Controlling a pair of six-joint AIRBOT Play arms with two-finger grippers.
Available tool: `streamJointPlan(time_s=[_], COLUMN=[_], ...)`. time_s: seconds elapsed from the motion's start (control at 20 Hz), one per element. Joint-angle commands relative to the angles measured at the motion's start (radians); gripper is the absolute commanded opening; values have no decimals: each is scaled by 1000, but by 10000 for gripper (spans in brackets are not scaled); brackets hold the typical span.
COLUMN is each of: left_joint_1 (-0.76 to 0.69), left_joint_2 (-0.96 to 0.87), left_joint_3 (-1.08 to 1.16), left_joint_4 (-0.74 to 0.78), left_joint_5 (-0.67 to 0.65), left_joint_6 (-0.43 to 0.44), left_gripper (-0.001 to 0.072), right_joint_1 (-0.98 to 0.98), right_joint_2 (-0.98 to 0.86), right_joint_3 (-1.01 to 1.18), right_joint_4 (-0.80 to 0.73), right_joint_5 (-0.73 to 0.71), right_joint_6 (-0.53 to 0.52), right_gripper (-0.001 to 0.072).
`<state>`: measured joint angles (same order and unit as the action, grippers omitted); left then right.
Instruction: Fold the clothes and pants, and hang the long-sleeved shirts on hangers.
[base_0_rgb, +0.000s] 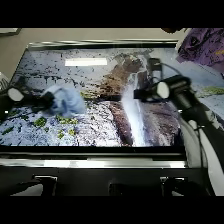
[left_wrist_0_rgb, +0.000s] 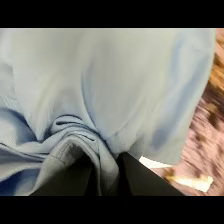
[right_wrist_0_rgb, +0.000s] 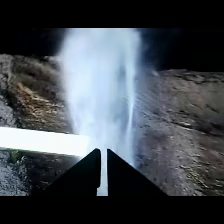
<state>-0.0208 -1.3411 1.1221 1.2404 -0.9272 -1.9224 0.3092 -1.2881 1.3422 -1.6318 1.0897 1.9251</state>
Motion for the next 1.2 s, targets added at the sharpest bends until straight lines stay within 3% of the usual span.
streamJointPlan(time_s=[0.0,0.15,0.2,0.25,0.3,0.35,0.4,0.45,0.5,0.55,0.7,0.8,1.15], left_joint_1=[-300,-482,-509,-519,-513,-486,-439,-380,-314,-241,-56,35,163], left_joint_2=[-5,-77,-108,-138,-154,-155,-144,-129,-111,-89,-20,14,24], left_joint_3=[1,1,1,1,1,2,14,34,55,76,108,108,108], left_joint_4=[-179,-179,-179,-179,-179,-179,-176,-175,-175,-175,-175,-175,-175], left_joint_5=[79,148,147,146,142,127,76,17,-39,-93,-176,-205,-273], left_joint_6=[-30,-123,-151,-151,-150,-149,-121,-58,7,62,145,170,172], left_gripper=[17,17,18,20,35,142,368,547,573,573,572,572,572], right_joint_1=[-186,-307,-339,-369,-398,-437,-486,-544,-605,-663,-690,-618,-256], right_joint_2=[70,74,74,74,74,72,70,67,62,52,16,-2,-113], right_joint_3=[0,-6,-14,-29,-48,-70,-92,-114,-146,-193,-380,-502,-621], right_joint_4=[-15,-4,13,43,85,136,196,272,373,497,793,950,1031], right_joint_5=[113,201,209,203,187,175,168,163,156,153,128,73,-174], right_joint_6=[19,-78,-116,-150,-175,-198,-219,-241,-281,-336,-470,-581,-605], right_gripper=[99,101,153,307,362,366,370,380,391,393,553,552,555])
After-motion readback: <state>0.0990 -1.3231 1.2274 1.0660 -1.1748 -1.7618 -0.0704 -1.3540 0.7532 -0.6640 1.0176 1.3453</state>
